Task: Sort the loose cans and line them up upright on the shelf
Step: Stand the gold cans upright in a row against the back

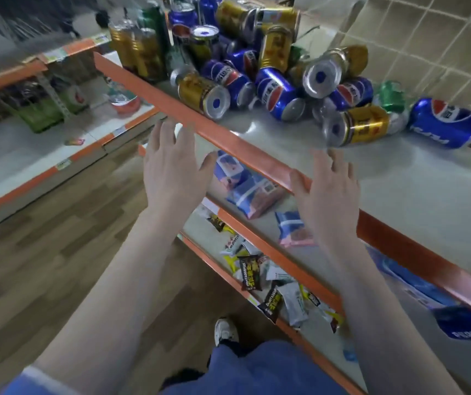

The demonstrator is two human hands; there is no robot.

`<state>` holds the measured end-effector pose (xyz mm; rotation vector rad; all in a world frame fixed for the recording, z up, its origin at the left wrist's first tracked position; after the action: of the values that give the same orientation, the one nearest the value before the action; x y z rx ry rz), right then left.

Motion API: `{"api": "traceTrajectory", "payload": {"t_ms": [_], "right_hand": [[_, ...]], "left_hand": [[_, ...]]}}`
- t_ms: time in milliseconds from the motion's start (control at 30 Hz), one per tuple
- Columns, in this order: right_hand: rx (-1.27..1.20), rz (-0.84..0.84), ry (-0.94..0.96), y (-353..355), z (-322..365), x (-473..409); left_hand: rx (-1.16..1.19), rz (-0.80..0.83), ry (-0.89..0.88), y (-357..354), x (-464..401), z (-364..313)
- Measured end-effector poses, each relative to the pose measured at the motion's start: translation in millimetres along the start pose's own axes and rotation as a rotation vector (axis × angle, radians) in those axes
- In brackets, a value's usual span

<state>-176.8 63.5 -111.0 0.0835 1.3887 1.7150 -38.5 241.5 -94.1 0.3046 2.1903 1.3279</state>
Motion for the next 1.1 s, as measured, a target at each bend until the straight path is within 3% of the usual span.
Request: {"api": "traceTrajectory", "payload": {"t_ms": [267, 633, 900, 1100], "right_hand": [[0.01, -0.004, -0.006, -52.1, 81.7, -52.1], [-0.037, 0.053, -0.33, -126.5, 177.5, -93.4], [-0.05, 0.148, -0.483, -138.3, 169.3, -104.2], [-0.061, 0.213, -0.523, -132.9, 159.1, -105.6]], "left_hand": [[0.052, 0.02, -0.017, -2.0, -102.0, 83.1], [0.145, 0.052, -0.298, 0.0, -234.7, 183.1], [0.172, 0.126, -0.56, -7.1, -274.4, 173.3], [0.084, 0.235, -0.648, -19.8, -289.9, 155.4]]}}
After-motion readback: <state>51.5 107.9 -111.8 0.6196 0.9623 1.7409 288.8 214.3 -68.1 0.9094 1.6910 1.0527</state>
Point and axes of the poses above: each hand's wrist, its own x-axis away from the middle knuckle, its own y-axis out of the back of the hand, z = x × y, the point moved 7 cm from there along -x, towards the middle knuckle, and after that the axes turned 8 degrees about -y, right-handed, at the moved point
